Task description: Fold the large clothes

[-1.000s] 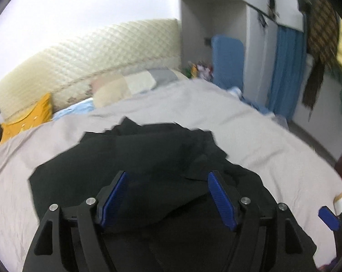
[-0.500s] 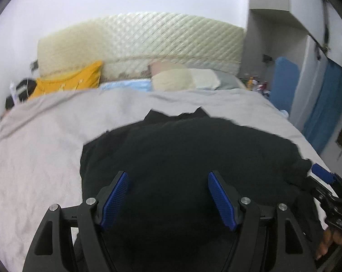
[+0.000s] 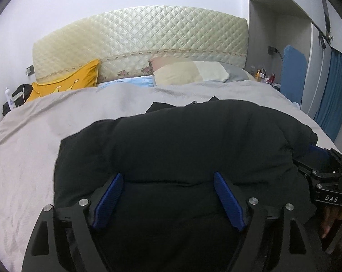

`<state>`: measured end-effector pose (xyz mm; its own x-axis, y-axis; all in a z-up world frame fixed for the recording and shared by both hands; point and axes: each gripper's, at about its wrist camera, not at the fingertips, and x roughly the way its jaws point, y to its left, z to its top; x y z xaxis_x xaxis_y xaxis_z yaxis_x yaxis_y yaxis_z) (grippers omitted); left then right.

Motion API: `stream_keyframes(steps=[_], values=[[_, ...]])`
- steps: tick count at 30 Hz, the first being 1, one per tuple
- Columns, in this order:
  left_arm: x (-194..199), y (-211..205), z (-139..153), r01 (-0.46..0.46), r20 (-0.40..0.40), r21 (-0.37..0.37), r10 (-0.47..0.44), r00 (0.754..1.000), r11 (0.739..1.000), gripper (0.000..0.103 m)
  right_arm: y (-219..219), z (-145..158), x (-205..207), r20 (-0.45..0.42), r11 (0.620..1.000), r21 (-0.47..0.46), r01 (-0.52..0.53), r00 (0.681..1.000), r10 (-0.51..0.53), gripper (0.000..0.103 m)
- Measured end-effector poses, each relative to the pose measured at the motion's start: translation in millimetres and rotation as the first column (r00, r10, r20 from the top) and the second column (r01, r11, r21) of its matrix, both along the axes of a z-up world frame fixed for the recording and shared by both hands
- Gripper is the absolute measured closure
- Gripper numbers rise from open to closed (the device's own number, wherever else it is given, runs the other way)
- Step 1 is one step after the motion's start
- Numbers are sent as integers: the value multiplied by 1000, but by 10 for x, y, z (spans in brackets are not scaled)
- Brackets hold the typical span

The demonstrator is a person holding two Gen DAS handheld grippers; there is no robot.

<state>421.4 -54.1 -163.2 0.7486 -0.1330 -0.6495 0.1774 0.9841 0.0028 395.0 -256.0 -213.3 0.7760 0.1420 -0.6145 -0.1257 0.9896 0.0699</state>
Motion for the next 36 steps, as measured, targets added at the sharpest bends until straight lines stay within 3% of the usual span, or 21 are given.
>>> stream_keyframes(steps=[9,15,19,26,36], values=[[119,-40,-194,-22,-12,15,22,1000,1000,19,110,-151,176,-8,998,-67,2,1000,-3,3],[-45,13,-92,-54,-26,-8,54,998,998,19,72,-107,80,6,999,-39,-13,1000,13,3],[-292,154,83,-122,-50,-97,117,992,988,20,30,55,-171,20,1000,-20,-7,1000,8,1],[-786,285,523,-135,-12,-85,135,991,987,19,119,549,-796,62,999,-4,-35,997,35,0],[-2002,443,1041,-92,81,-118,102,991,989,19,269,985,-2034,114,999,-10,-46,992,47,0]])
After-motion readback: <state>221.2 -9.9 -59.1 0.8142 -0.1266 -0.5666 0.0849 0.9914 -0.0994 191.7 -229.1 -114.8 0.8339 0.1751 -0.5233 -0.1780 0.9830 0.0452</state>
